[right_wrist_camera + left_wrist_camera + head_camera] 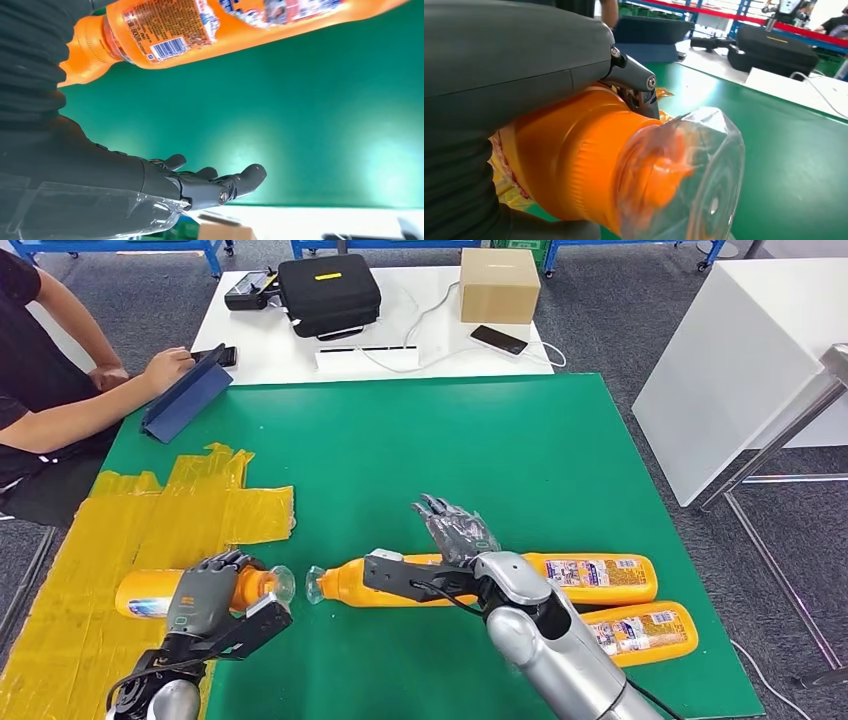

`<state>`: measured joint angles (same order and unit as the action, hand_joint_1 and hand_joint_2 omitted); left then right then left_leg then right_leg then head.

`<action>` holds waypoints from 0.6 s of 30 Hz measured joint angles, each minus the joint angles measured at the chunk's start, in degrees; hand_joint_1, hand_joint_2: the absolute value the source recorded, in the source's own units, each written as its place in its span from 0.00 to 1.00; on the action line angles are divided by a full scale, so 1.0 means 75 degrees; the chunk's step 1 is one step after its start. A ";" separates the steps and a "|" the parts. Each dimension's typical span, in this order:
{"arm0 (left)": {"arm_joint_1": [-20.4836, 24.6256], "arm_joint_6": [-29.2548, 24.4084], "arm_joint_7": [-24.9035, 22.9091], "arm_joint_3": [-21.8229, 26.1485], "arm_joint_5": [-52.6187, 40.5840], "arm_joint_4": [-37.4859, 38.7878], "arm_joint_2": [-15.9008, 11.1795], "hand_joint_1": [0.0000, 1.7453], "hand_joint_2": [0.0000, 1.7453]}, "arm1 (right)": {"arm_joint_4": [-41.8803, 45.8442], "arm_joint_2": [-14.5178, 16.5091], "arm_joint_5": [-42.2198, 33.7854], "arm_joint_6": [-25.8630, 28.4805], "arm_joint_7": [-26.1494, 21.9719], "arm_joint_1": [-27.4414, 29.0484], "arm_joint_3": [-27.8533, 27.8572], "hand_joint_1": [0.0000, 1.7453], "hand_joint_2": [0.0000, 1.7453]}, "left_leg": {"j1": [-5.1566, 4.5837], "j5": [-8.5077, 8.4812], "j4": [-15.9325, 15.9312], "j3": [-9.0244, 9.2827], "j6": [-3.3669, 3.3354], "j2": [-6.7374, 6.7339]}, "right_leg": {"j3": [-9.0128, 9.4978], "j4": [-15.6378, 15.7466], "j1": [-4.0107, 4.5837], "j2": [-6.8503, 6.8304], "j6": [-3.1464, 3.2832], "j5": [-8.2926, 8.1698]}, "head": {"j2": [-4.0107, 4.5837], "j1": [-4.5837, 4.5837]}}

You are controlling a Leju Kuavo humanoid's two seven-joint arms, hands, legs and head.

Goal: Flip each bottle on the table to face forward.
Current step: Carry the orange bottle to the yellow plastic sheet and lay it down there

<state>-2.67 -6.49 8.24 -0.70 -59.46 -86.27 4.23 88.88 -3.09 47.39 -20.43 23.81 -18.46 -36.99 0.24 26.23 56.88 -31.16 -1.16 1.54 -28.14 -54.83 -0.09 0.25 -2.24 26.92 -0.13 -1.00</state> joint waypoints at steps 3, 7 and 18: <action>0.0083 0.0056 -0.0007 -0.0039 0.0050 0.0112 -0.0037 1.00 1.00 | -0.0398 0.0117 0.0023 -0.0020 -0.0028 -0.0065 0.0041 0.00 1.00 | 0.0000 0.0000 0.0000 0.0003 0.0000 0.0002 | 0.0002 0.0000 0.0000 -0.0002 0.0000 0.0000 | 0.0000 0.0001; 0.0189 0.0207 -0.0063 -0.0063 0.0186 0.0219 -0.0085 0.77 1.00 | -0.0852 0.0247 0.0121 -0.0093 -0.0106 -0.0073 0.0044 0.00 1.00 | 0.0000 -0.0001 0.0000 0.0006 0.0000 0.0004 | 0.0004 -0.0003 0.0000 -0.0005 0.0000 0.0000 | 0.0000 0.0000; 0.0266 0.1290 -0.0486 -0.0218 0.1097 0.0329 -0.0103 0.00 0.00 | -0.2301 0.0291 -0.0061 -0.0546 -0.0669 -0.0394 -0.0105 0.00 1.00 | 0.0000 -0.0003 0.0002 0.0003 -0.0001 0.0000 | -0.0002 -0.0008 0.0000 -0.0004 0.0000 -0.0001 | 0.0000 0.0002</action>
<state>-0.67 3.19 4.59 -2.34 -51.23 -83.80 3.46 71.62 -0.91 46.93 -24.53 18.79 -21.42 -37.77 0.24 26.21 56.90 -31.14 -1.16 1.54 -28.16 -54.89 -0.09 0.22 -2.25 26.91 -0.13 -0.98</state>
